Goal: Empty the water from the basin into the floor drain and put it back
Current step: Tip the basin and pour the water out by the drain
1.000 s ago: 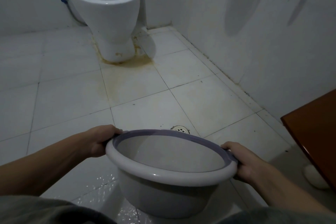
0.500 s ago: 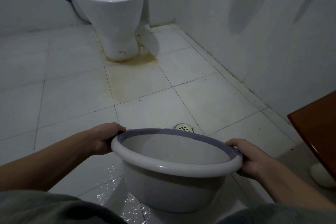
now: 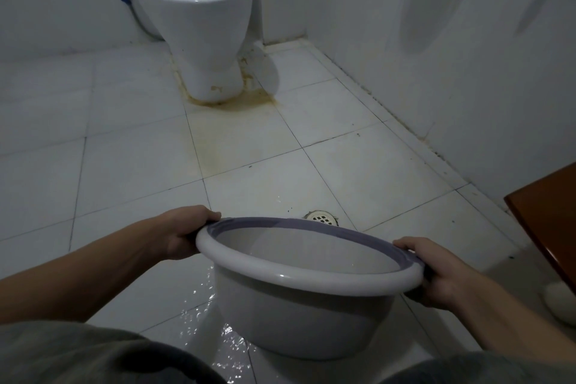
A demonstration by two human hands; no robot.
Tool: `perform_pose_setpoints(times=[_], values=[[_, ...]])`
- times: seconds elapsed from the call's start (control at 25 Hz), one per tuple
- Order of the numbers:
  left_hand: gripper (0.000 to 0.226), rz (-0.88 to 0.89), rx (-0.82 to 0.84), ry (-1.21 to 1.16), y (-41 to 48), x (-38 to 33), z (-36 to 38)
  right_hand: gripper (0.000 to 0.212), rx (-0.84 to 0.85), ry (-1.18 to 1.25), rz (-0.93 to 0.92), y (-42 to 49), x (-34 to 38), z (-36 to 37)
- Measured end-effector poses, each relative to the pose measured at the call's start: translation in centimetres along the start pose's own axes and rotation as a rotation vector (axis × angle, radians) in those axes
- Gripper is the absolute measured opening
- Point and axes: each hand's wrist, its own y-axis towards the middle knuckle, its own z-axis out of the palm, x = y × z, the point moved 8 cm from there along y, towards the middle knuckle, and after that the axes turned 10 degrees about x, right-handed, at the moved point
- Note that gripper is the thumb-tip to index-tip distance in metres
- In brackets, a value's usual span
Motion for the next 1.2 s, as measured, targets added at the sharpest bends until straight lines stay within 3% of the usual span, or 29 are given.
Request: perform_pose_setpoints(times=[0.76,1.2], values=[[0.025,0.012,0.049,0.221,0.5,-0.3,0.8,0.012,-0.03,-0.099,-0.079,-0.3,2.3,-1.2],[0.033,-0.027,0.05,0.296,0.2,-1.2,0.1,0.016,0.051,-0.194,-0.072,0.0,3.3,-0.6]])
